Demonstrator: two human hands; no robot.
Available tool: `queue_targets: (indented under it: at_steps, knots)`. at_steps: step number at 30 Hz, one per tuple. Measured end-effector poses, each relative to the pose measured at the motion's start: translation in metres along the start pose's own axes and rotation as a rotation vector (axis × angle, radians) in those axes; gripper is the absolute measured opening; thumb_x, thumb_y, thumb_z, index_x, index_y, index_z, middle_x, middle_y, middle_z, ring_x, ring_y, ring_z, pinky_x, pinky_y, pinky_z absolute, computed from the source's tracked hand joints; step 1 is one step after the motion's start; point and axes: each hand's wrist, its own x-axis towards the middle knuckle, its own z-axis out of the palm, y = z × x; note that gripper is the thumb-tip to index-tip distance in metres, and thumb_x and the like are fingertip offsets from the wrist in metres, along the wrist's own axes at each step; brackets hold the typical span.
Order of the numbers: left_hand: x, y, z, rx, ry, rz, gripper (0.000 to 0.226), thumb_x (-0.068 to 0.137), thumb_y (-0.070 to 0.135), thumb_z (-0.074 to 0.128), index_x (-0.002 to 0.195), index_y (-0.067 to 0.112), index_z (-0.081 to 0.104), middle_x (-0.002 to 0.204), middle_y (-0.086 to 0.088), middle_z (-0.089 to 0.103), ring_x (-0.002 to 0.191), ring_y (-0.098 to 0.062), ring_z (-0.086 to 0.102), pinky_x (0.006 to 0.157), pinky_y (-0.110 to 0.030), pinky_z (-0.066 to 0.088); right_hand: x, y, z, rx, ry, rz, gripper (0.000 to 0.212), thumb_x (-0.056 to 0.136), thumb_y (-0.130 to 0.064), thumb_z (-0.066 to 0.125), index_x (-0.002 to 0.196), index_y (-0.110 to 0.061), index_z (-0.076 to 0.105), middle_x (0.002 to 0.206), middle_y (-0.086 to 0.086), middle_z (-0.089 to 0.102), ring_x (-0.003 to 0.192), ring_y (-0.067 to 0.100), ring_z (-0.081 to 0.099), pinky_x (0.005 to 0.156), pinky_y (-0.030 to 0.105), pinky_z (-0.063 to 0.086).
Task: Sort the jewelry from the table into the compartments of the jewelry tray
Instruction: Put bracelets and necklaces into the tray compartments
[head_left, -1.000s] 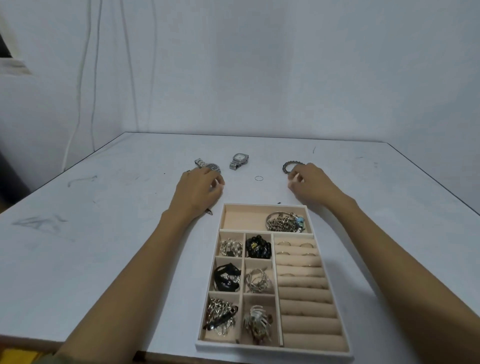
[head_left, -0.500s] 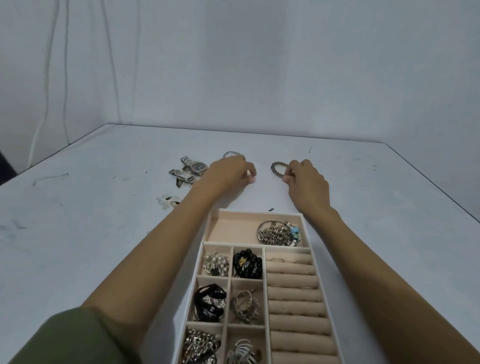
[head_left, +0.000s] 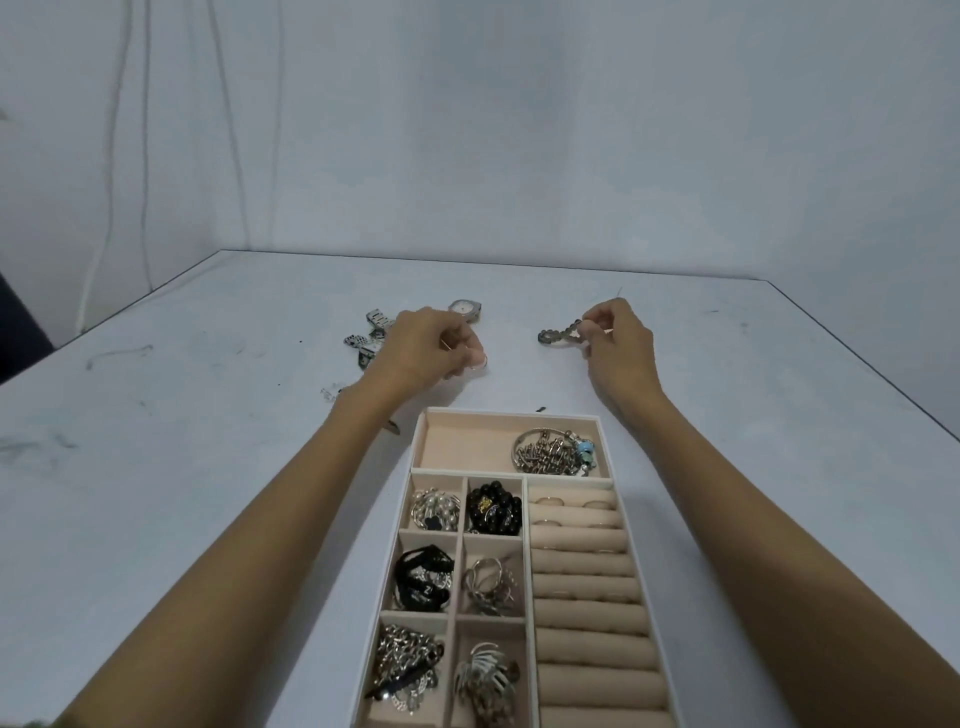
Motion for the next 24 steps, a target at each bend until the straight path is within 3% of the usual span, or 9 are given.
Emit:
queue_targets:
  at_steps: [4,8,11,14,19,24]
  knots:
    - [-0.043,0.007,-0.02,-0.159,0.152,-0.005,0.003,0.081,0.013,0.073,0.079,0.014,0.071,0.066,-0.001,0.068,0.055,-0.006,0.061,0.065,-0.016,0.052,-0.005,-0.014,-0.007,0.24,-0.009,0.034,0.017,0.092,-0.002,0.053,0.086,-0.017,0.057,0.095,0.012,0.06,0.072,0.02,0.058,0.048,0.029,0.051]
    - [-0.078,0.012,-0.031,-0.28,0.291,-0.015,0.007,0.081,0.013,0.073,0.079,0.018,0.07,0.071,-0.006,0.069,0.059,-0.011,0.061,0.063,-0.019,0.053,-0.013,-0.037,-0.024,0.288,-0.021,-0.026,0.01,0.09,0.006,0.056,0.095,-0.002,0.058,0.08,0.012,0.062,0.056,0.015,0.06,0.055,0.026,0.058]
    - [-0.099,0.012,-0.031,-0.347,0.357,-0.039,0.003,0.082,0.011,0.072,0.083,0.013,0.071,0.072,-0.005,0.068,0.059,-0.006,0.061,0.054,-0.014,0.049,-0.022,-0.056,-0.037,0.321,-0.067,-0.069,0.012,0.089,0.006,0.057,0.098,-0.001,0.061,0.077,0.014,0.062,0.057,0.017,0.063,0.058,0.026,0.058]
    - [-0.114,0.013,-0.028,-0.353,0.385,-0.034,0.003,0.082,0.009,0.072,0.083,0.012,0.071,0.073,-0.006,0.069,0.06,-0.006,0.062,0.056,-0.01,0.048,-0.042,-0.077,-0.048,0.339,-0.16,-0.136,0.02,0.091,0.007,0.054,0.104,-0.002,0.065,0.077,0.016,0.061,0.062,0.019,0.064,0.062,0.024,0.057]
    - [-0.125,0.009,-0.024,-0.296,0.414,0.008,0.005,0.082,0.013,0.072,0.081,0.017,0.071,0.076,0.003,0.071,0.067,-0.015,0.068,0.067,-0.021,0.055,-0.095,-0.105,-0.06,0.365,-0.367,-0.188,0.016,0.091,0.007,0.054,0.102,0.006,0.066,0.079,0.017,0.064,0.063,0.02,0.064,0.063,0.026,0.057]
    - [-0.125,0.007,-0.028,-0.28,0.462,0.04,0.003,0.082,0.013,0.073,0.083,0.015,0.071,0.081,0.006,0.071,0.069,-0.011,0.066,0.063,-0.011,0.049,-0.145,-0.123,-0.074,0.313,-0.611,-0.14,0.014,0.089,0.003,0.059,0.099,0.003,0.068,0.071,0.014,0.066,0.061,0.022,0.065,0.059,0.026,0.056]
